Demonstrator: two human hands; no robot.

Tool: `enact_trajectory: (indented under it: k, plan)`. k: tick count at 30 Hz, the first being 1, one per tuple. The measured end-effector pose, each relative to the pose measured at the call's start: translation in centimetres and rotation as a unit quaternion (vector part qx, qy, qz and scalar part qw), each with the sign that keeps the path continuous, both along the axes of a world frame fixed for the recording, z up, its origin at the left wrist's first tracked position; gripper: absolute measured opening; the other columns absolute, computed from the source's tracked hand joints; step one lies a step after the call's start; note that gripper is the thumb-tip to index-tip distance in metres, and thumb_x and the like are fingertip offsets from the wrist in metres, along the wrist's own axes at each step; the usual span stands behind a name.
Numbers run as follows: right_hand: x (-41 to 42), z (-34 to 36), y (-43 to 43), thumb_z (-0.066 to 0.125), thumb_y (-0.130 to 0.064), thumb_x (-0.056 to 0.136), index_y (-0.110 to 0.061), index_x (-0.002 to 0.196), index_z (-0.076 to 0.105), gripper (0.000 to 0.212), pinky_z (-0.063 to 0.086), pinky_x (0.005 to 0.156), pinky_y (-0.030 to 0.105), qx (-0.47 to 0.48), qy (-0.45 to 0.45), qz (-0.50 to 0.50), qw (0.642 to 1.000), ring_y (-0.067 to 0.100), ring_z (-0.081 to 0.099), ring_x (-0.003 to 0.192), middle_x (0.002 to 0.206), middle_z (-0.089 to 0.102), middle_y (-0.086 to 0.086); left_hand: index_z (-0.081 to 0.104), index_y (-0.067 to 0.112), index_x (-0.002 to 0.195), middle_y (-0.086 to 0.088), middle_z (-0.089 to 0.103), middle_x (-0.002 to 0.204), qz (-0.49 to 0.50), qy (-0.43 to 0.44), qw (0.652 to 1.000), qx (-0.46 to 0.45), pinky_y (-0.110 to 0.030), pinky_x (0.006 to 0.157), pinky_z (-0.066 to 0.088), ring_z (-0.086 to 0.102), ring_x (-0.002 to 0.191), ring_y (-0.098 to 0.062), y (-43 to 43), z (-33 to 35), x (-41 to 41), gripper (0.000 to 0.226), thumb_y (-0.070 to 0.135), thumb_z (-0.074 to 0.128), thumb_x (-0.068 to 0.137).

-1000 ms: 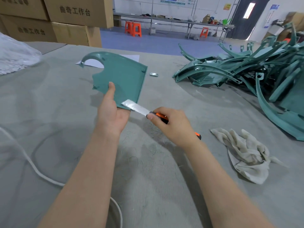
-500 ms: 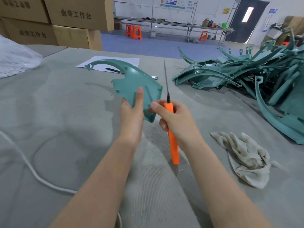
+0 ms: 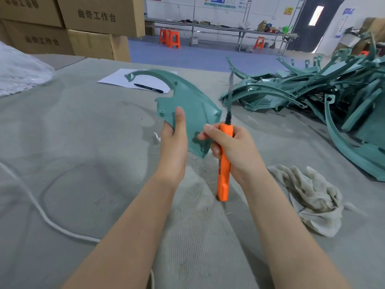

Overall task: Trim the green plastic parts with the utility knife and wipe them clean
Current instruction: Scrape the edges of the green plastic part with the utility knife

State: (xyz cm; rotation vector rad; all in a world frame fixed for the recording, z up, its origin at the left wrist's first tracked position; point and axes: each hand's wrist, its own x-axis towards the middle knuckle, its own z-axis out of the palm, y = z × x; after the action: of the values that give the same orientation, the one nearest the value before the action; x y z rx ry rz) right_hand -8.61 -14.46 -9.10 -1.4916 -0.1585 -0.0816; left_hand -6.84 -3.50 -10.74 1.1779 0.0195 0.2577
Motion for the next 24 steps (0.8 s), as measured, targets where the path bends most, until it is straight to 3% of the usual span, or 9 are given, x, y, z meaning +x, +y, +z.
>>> enact_trajectory:
  k: [4, 6, 9, 11, 13, 16, 18, 20, 24]
  plan:
    - [0.5, 0.3, -1.8, 0.064, -0.018, 0.092, -0.011, 0.066, 0.054, 0.029, 0.034, 0.042, 0.019, -0.038, 0.009, -0.111, 0.993, 0.008, 0.04, 0.04, 0.052, 0.059, -0.003, 0.052, 0.03, 0.125, 0.01, 0.068, 0.116, -0.011, 0.029, 0.996, -0.084, -0.027, 0.082, 0.057, 0.067, 0.101, -0.008, 1.3, -0.3, 0.7, 0.027, 0.037, 0.04, 0.102]
    - [0.6, 0.3, -2.4, 0.065, -0.022, 0.091, -0.011, 0.067, 0.051, 0.031, 0.036, 0.042, 0.02, -0.04, 0.027, -0.133, 0.99, 0.01, 0.041, 0.041, 0.05, 0.054, -0.001, 0.055, 0.032, 0.118, 0.014, 0.07, 0.106, -0.013, 0.034, 0.993, -0.114, -0.024, 0.073, 0.058, 0.069, 0.091, -0.003, 1.8, -0.2, 0.9, 0.021, 0.035, 0.041, 0.102]
    - [0.7, 0.2, -2.6, 0.063, -0.018, 0.092, -0.01, 0.076, 0.053, 0.021, 0.038, 0.045, 0.02, -0.066, 0.04, -0.142, 0.987, 0.008, 0.042, 0.041, 0.063, 0.059, 0.001, 0.058, 0.032, 0.111, 0.015, 0.071, 0.097, -0.005, 0.038, 0.989, -0.144, -0.023, 0.066, 0.057, 0.07, 0.084, -0.003, 2.3, -0.2, 0.9, 0.017, 0.035, 0.045, 0.101]
    - [0.6, 0.2, -2.4, 0.061, -0.007, 0.092, -0.01, 0.093, 0.055, 0.007, 0.038, 0.048, 0.021, -0.073, 0.042, -0.13, 0.988, 0.009, 0.043, 0.043, 0.08, 0.063, 0.003, 0.059, 0.032, 0.108, 0.015, 0.072, 0.095, -0.002, 0.036, 0.987, -0.154, -0.023, 0.063, 0.056, 0.071, 0.084, -0.004, 2.4, -0.2, 1.0, 0.015, 0.034, 0.046, 0.101]
    - [0.5, 0.1, -2.1, 0.06, -0.004, 0.091, -0.01, 0.11, 0.051, 0.022, 0.037, 0.048, 0.022, -0.081, 0.042, -0.113, 0.989, 0.012, 0.042, 0.047, 0.081, 0.059, 0.001, 0.06, 0.031, 0.109, 0.014, 0.073, 0.096, -0.005, 0.035, 0.987, -0.156, -0.023, 0.063, 0.055, 0.071, 0.085, -0.005, 2.4, -0.1, 0.9, 0.016, 0.033, 0.046, 0.101]
    - [0.3, 0.0, -1.3, 0.068, -0.019, 0.088, -0.012, 0.114, 0.051, 0.031, 0.035, 0.045, 0.019, -0.103, 0.022, -0.101, 0.989, 0.011, 0.04, 0.047, 0.068, 0.049, -0.003, 0.057, 0.028, 0.12, 0.01, 0.071, 0.108, -0.023, 0.021, 0.99, -0.138, -0.027, 0.073, 0.058, 0.07, 0.095, -0.007, 2.2, 0.0, 0.7, 0.023, 0.032, 0.043, 0.102]
    - [0.0, 0.0, -0.6, 0.073, -0.022, 0.084, -0.015, 0.115, 0.052, 0.038, 0.035, 0.044, 0.015, -0.089, 0.015, -0.069, 0.993, 0.004, 0.043, 0.044, 0.069, 0.054, -0.007, 0.052, 0.024, 0.13, 0.004, 0.068, 0.119, -0.044, 0.011, 0.991, -0.123, -0.032, 0.085, 0.057, 0.068, 0.103, -0.013, 1.9, 0.3, 0.5, 0.03, 0.031, 0.04, 0.103]
    - [-0.1, -0.4, 0.3, 0.078, -0.02, 0.08, -0.016, 0.118, 0.051, 0.047, 0.039, 0.048, 0.013, -0.1, 0.008, -0.043, 0.994, -0.003, 0.05, 0.047, 0.075, 0.06, -0.008, 0.047, 0.019, 0.136, -0.002, 0.065, 0.125, -0.066, 0.006, 0.991, -0.116, -0.035, 0.088, 0.056, 0.066, 0.108, -0.019, 1.5, 0.6, 0.2, 0.036, 0.03, 0.037, 0.104]
    - [0.5, -0.8, 0.7, 0.08, -0.028, 0.076, -0.022, 0.115, 0.049, 0.051, 0.052, 0.075, 0.035, -0.152, 0.004, -0.121, 0.981, 0.015, 0.062, 0.076, 0.091, 0.067, 0.0, 0.049, 0.014, 0.134, -0.006, 0.067, 0.122, -0.107, 0.012, 0.988, -0.113, -0.031, 0.079, 0.058, 0.067, 0.106, -0.022, 1.0, 0.8, -0.1, 0.036, 0.029, 0.037, 0.104]
